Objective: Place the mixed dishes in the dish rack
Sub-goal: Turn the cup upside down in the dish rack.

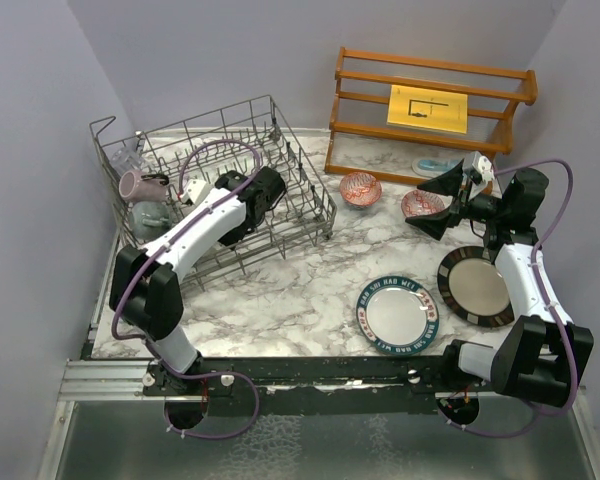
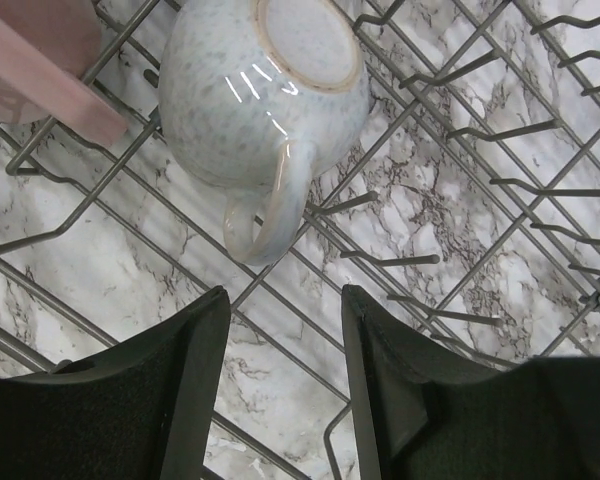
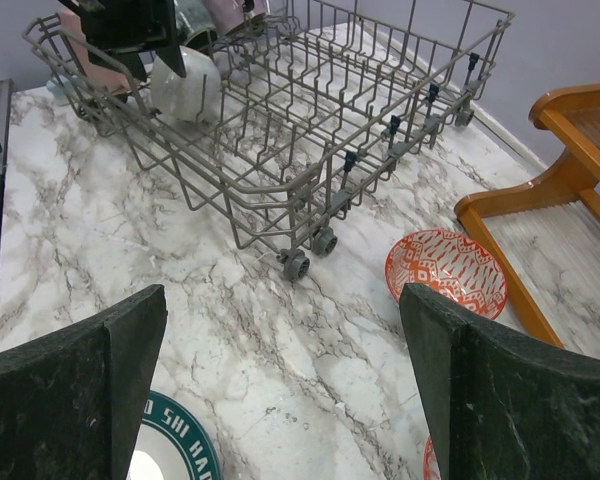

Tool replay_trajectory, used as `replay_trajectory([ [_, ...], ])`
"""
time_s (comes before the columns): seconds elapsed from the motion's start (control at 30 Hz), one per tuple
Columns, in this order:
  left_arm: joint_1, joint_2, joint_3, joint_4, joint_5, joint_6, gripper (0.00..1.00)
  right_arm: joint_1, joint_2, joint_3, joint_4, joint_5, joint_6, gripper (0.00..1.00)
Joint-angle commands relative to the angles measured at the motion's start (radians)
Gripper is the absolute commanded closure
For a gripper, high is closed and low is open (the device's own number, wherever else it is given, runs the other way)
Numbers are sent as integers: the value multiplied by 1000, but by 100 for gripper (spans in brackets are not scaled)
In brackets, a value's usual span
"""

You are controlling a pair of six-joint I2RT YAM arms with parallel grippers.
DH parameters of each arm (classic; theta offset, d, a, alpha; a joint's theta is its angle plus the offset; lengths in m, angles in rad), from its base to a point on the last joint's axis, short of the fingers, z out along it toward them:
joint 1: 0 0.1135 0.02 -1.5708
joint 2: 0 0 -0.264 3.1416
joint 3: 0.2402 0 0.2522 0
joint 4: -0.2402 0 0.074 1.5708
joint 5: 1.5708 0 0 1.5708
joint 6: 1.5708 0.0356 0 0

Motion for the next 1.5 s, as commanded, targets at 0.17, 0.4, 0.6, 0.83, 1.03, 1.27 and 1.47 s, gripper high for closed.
replay_trajectory([
  [0.17,-42,-96,33,-19,-71,107,49,-5,9,-8,-3,-25,-13,0],
  [0.4,-40,-177,-41,167,-140,333,49,-5,18,-9,-3,-27,-13,0],
  [0.6,-16,-309,-209,515,-100,663,48,-3,33,23,-84,-32,-64,0],
  [0.83,41,-467,-310,877,227,1172,45,21,65,158,-351,-38,-229,0],
  [1.03,212,-513,-223,849,583,1348,34,248,138,425,-692,122,-353,0],
  [1.27,481,-530,-103,854,880,1388,30,655,430,864,-848,379,-262,4],
  [1.47,490,-696,-176,943,787,1388,28,921,732,1155,-866,461,-105,12],
])
